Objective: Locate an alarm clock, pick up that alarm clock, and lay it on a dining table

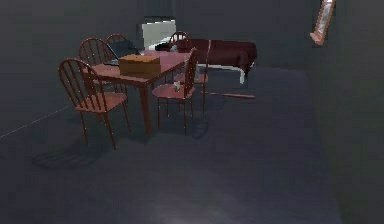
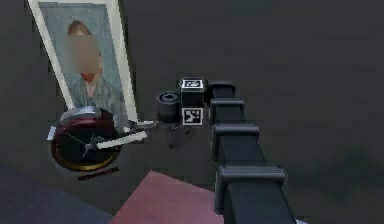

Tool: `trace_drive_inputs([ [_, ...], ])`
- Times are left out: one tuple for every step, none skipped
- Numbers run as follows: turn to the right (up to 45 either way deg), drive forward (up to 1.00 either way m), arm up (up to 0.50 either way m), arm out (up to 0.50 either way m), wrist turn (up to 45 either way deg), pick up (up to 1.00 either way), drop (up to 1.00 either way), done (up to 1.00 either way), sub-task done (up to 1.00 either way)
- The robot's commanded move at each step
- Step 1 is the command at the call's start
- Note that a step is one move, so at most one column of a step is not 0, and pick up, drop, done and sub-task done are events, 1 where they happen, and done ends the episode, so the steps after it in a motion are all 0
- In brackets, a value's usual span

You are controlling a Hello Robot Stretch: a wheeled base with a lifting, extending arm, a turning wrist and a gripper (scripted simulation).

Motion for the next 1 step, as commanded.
trace_drive_inputs([
  [0.0, 0.0, 0.0, 0.0, -45.0, 0.0, 0.0, 0.0, 0.0],
])
